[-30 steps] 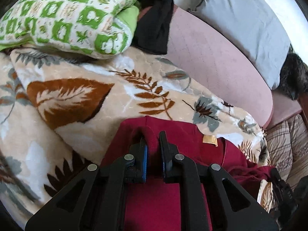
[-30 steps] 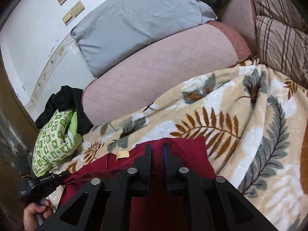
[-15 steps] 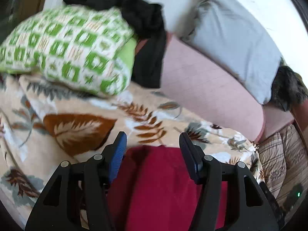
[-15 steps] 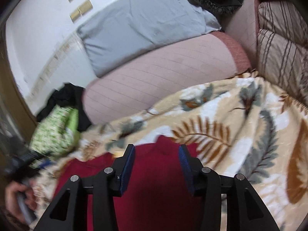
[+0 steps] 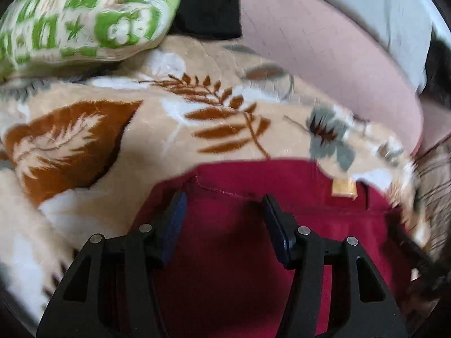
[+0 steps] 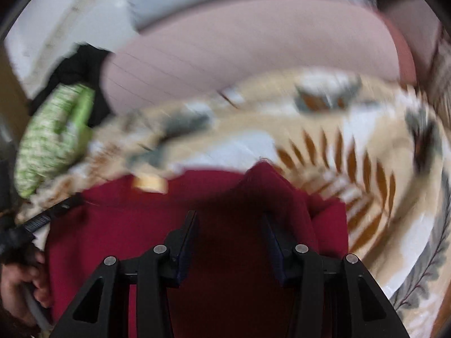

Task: Fold small clothes

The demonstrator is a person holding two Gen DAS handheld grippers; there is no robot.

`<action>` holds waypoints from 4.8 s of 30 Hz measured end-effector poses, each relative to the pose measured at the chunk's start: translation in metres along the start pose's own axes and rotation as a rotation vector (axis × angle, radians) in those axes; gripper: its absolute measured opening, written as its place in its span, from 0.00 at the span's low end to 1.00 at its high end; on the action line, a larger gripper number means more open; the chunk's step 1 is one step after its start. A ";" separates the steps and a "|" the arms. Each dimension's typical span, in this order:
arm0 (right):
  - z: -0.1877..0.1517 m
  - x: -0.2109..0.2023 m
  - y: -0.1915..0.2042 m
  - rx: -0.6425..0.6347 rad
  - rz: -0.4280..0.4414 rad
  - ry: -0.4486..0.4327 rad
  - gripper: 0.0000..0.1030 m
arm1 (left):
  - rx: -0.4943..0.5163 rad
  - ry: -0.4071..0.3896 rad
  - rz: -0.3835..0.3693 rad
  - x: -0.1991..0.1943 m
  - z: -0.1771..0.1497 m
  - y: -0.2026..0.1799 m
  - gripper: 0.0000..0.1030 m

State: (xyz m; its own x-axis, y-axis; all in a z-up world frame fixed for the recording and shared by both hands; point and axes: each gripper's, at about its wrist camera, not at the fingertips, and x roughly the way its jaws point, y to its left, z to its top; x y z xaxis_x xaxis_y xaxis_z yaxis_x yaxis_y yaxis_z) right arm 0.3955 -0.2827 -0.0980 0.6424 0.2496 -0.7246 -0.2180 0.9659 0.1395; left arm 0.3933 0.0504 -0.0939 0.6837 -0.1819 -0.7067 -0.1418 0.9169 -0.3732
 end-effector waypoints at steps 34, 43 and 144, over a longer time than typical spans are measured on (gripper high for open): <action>-0.126 -0.090 0.067 -0.161 -0.152 -0.004 0.44 | 0.297 -0.061 0.140 -0.073 -0.150 -0.076 0.61; -0.125 -0.079 0.059 -0.107 -0.162 -0.055 0.65 | 0.298 -0.077 0.137 -0.074 -0.154 -0.076 0.61; -0.116 -0.059 0.082 -0.192 -0.163 -0.065 0.90 | -0.671 0.011 -0.590 -0.112 -0.154 0.083 0.71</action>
State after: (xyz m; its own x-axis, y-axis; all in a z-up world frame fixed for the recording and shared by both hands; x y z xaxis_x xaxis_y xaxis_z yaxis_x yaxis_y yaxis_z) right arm 0.2548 -0.2256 -0.1219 0.7249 0.1017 -0.6813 -0.2391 0.9647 -0.1104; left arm 0.1949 0.0919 -0.1386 0.7714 -0.5650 -0.2928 -0.1604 0.2725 -0.9487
